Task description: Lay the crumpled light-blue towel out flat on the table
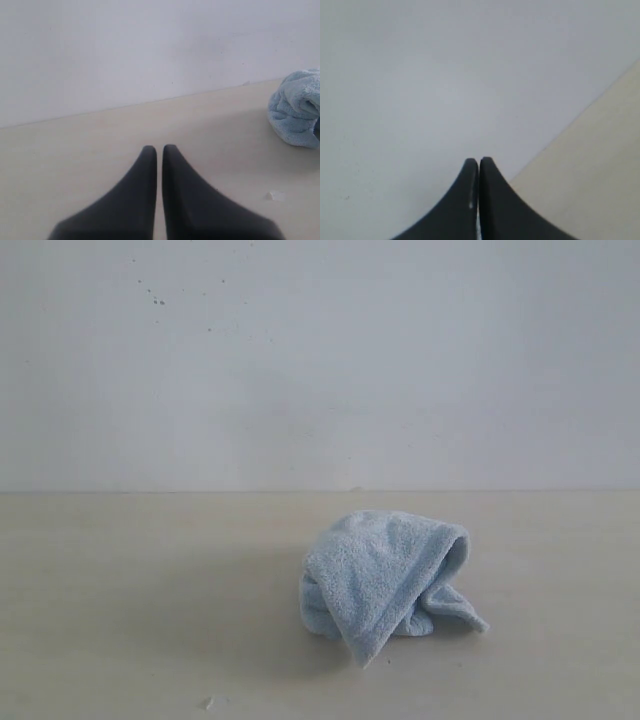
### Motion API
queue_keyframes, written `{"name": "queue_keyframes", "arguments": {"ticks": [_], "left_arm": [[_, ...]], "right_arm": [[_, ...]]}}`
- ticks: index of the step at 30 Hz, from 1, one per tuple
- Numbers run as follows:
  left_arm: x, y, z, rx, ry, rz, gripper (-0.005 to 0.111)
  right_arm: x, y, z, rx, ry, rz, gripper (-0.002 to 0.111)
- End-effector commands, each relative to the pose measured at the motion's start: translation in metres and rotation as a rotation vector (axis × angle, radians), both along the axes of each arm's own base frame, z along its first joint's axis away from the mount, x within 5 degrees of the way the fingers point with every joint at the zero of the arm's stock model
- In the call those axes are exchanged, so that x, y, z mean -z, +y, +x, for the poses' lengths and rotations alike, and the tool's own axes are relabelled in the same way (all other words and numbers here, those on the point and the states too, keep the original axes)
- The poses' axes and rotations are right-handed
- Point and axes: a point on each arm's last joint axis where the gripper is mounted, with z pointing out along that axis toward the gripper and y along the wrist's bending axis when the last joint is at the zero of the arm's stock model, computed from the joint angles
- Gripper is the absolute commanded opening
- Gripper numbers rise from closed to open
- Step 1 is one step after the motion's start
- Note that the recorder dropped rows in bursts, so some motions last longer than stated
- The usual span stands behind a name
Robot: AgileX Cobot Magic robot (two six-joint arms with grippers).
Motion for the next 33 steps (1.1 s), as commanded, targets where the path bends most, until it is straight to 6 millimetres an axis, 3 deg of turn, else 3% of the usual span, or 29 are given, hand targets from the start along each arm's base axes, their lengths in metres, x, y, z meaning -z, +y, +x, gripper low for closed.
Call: {"name": "queue_keyframes", "arguments": {"ticks": [1, 6, 11, 14, 19, 20, 29, 31, 33], "left_arm": [[0.001, 0.000, 0.000, -0.003, 0.004, -0.006, 0.005], [0.001, 0.000, 0.000, -0.003, 0.004, -0.006, 0.005], [0.001, 0.000, 0.000, -0.003, 0.004, -0.006, 0.005], [0.001, 0.000, 0.000, -0.003, 0.004, -0.006, 0.005], [0.001, 0.000, 0.000, -0.003, 0.004, -0.006, 0.005], [0.001, 0.000, 0.000, -0.003, 0.004, -0.006, 0.005], [0.001, 0.000, 0.000, -0.003, 0.004, -0.006, 0.005], [0.001, 0.000, 0.000, -0.003, 0.004, -0.006, 0.005], [0.001, 0.000, 0.000, -0.003, 0.004, -0.006, 0.005]], "right_arm": [[-0.023, 0.008, -0.009, -0.067, 0.110, -0.166, 0.000], [-0.043, 0.026, -0.006, -0.298, 0.168, -0.351, 0.000], [-0.037, 0.037, 0.029, -0.471, 0.363, -0.469, 0.000], [-0.035, 0.043, 0.056, -0.547, 0.444, -0.626, 0.007], [-0.033, 0.054, 0.114, -0.623, 0.549, -0.780, 0.052], [-0.032, 0.055, 0.124, -0.619, 0.564, -0.790, 0.057], [0.004, 0.071, 0.227, -0.727, 0.700, -0.979, 0.048], [0.027, 0.077, 0.259, -0.789, 0.745, -1.023, 0.048], [0.045, 0.081, 0.278, -0.839, 0.770, -1.057, 0.048]]}}
